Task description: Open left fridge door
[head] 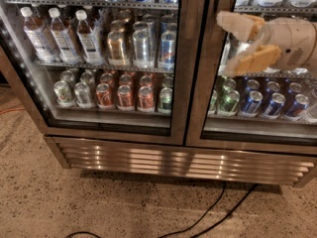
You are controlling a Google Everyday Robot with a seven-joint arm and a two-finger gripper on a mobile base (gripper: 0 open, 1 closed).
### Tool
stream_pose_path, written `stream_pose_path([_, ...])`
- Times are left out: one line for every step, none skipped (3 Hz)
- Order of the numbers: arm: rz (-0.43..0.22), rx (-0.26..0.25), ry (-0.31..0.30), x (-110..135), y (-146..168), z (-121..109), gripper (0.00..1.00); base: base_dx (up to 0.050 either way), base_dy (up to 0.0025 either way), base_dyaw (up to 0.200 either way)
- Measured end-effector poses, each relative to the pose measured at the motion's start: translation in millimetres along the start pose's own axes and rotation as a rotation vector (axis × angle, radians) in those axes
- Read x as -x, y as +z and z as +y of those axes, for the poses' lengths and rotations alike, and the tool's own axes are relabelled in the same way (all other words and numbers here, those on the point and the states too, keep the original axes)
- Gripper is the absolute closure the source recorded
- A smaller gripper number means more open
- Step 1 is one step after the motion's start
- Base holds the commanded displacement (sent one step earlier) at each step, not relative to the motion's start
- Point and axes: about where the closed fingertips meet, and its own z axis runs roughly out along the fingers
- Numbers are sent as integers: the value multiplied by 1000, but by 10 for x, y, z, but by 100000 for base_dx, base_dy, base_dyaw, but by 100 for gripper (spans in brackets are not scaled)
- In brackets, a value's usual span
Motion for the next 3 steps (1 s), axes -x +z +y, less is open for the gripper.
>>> stream_pose_path([23, -52, 2, 236, 154, -465, 0, 0, 0, 0])
stream_pose_path([23, -52, 2, 236, 155, -465, 0, 3438, 248, 14400])
stream_pose_path([23, -52, 2, 236, 155, -465, 0, 0, 0, 0])
